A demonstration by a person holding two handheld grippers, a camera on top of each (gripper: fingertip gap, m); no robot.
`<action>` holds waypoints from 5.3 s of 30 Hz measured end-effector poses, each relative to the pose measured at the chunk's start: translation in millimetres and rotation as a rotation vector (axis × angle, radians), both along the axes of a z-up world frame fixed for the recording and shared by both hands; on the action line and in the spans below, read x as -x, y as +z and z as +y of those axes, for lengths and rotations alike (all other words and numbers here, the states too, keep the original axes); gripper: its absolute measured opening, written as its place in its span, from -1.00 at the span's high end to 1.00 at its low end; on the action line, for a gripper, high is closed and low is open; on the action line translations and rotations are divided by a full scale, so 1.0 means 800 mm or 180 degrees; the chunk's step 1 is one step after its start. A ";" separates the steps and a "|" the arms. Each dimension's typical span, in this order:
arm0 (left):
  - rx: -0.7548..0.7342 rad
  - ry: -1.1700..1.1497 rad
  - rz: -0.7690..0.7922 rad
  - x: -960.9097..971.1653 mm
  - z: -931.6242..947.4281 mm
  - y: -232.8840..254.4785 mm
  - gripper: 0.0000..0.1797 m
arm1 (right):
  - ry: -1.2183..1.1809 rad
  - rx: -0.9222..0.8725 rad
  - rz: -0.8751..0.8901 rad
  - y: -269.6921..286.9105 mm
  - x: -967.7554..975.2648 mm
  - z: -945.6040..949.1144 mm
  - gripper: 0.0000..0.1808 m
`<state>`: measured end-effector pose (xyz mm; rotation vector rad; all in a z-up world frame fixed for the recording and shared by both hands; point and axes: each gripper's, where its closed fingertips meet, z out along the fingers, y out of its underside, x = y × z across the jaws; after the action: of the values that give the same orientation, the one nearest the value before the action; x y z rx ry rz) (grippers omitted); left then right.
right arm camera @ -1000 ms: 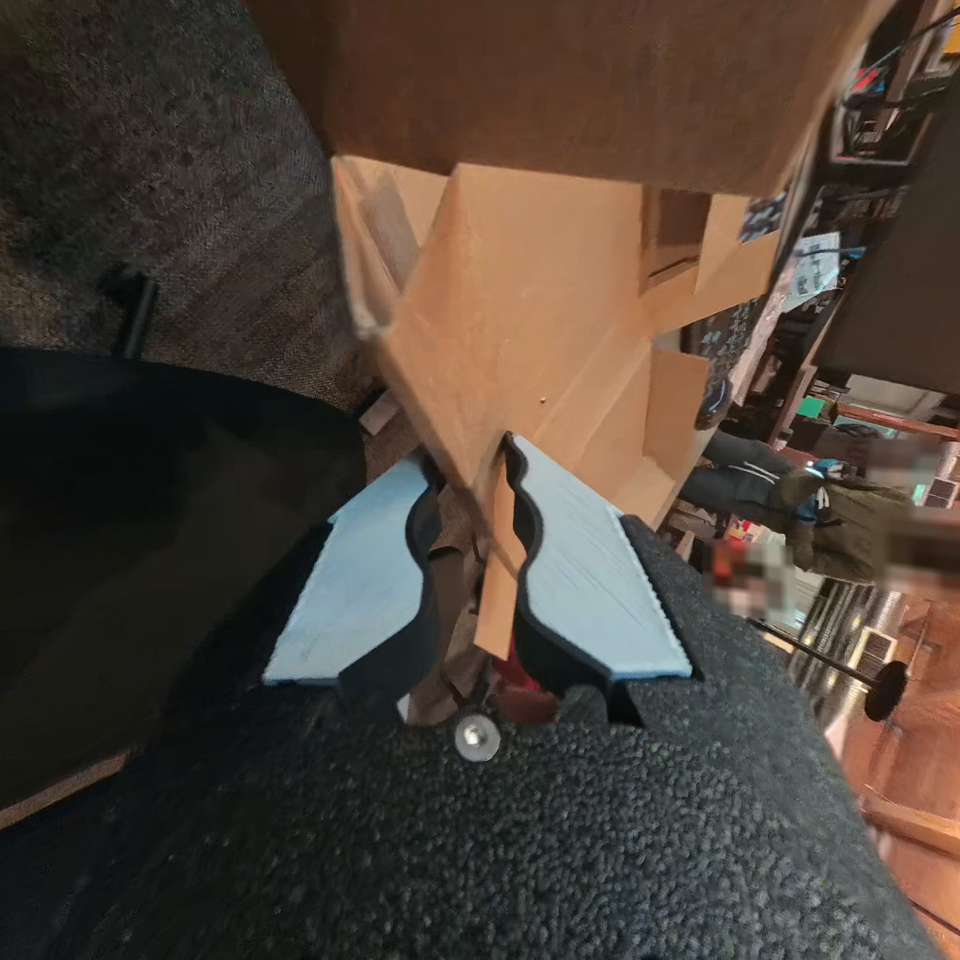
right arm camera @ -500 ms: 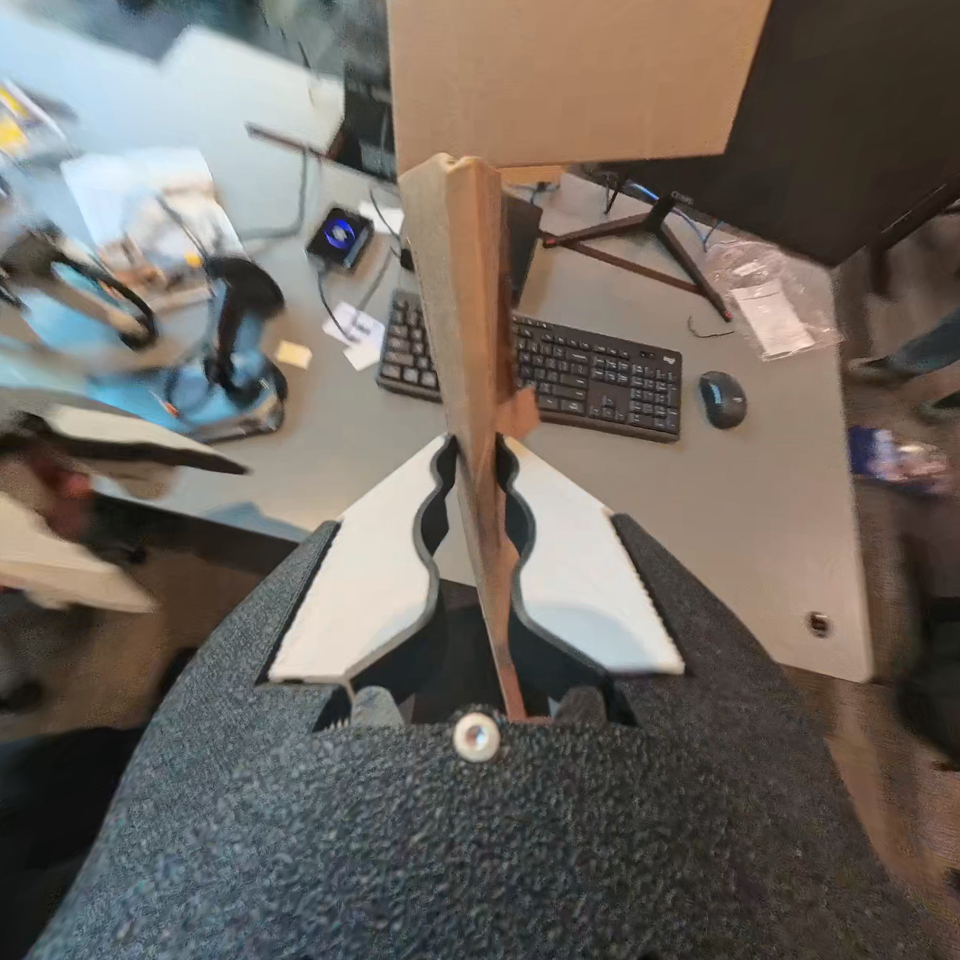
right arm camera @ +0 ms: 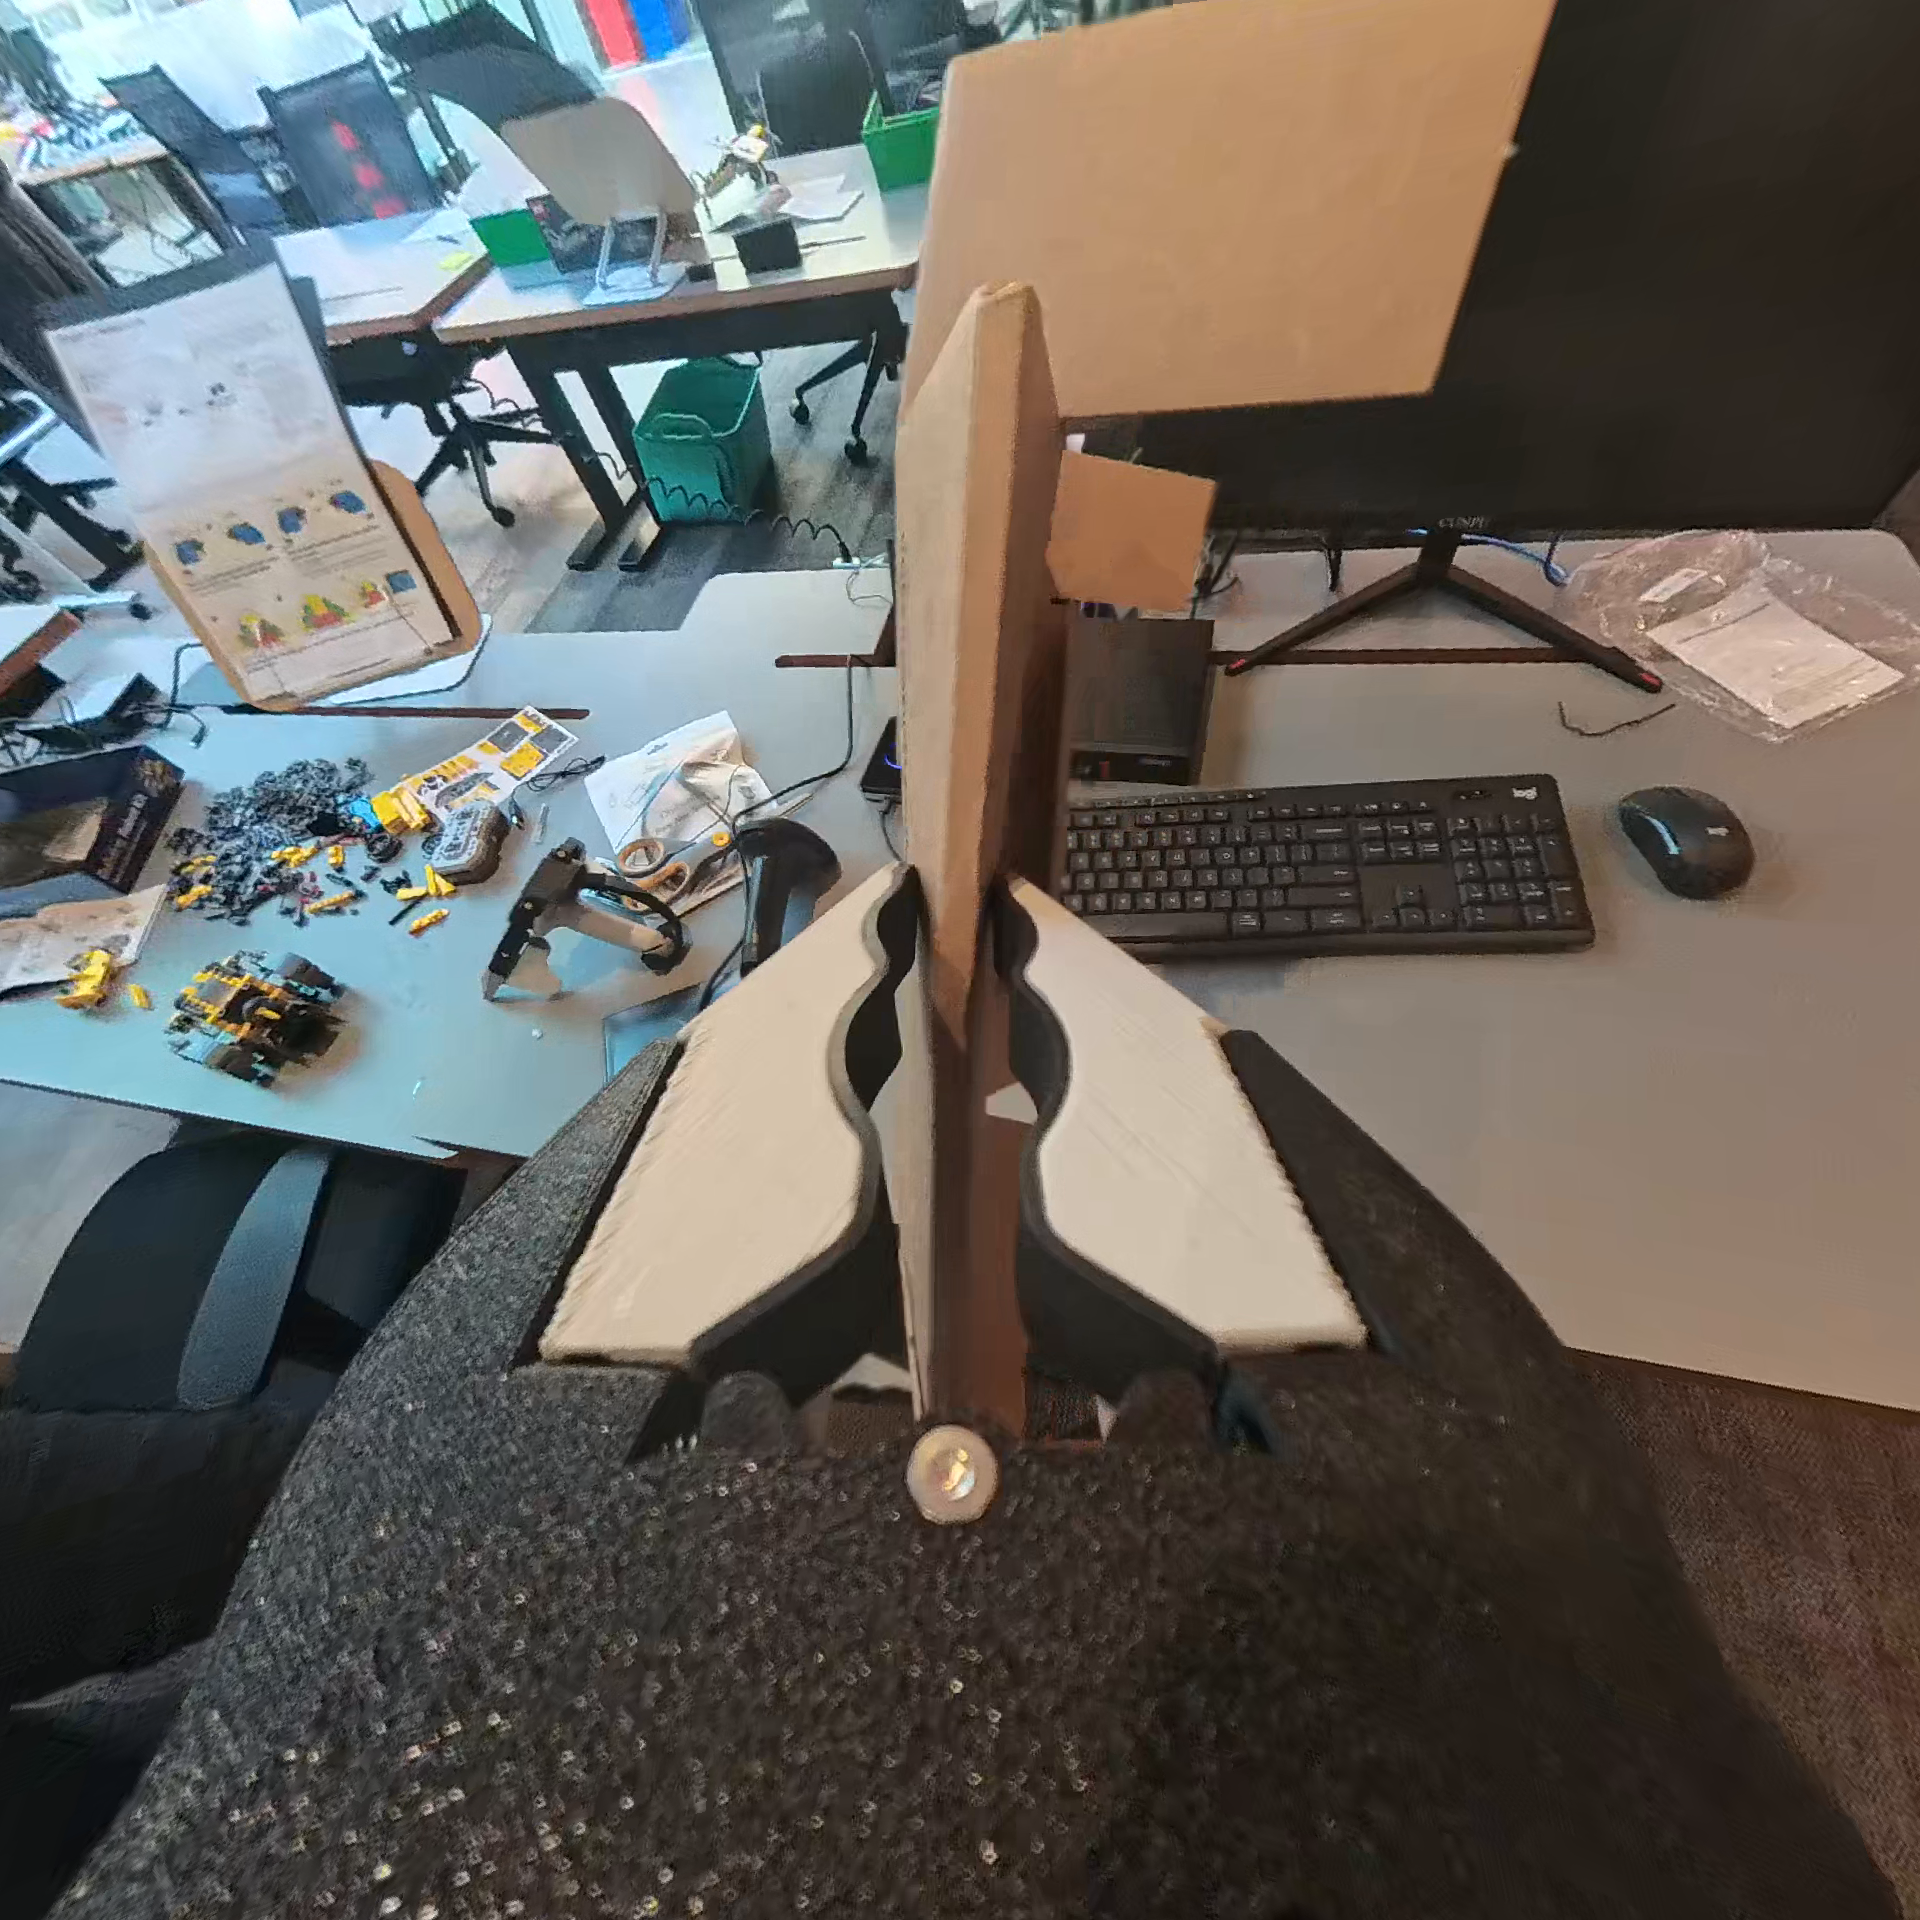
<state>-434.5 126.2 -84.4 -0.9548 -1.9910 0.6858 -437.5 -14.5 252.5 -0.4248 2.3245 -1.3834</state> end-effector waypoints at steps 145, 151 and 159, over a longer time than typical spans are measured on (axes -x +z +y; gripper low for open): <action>-0.0705 -0.0234 -0.1002 -0.161 -0.118 -0.093 0.92 | 0.0464 -0.1313 0.2195 -0.477 0.034 0.104 0.14; -0.0789 0.0012 -0.1004 -0.185 -0.125 -0.093 0.81 | 0.0791 -0.1164 0.2311 -0.456 0.065 0.094 0.12; -0.0641 0.0052 -0.1364 -0.206 -0.118 -0.096 0.62 | 0.1677 -0.1102 0.2832 -0.497 0.142 0.082 0.08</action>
<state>-269.7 31.7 -161.6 -1.0250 -2.3886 0.2934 -550.8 51.0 -145.2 -1.6504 2.6911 -0.5508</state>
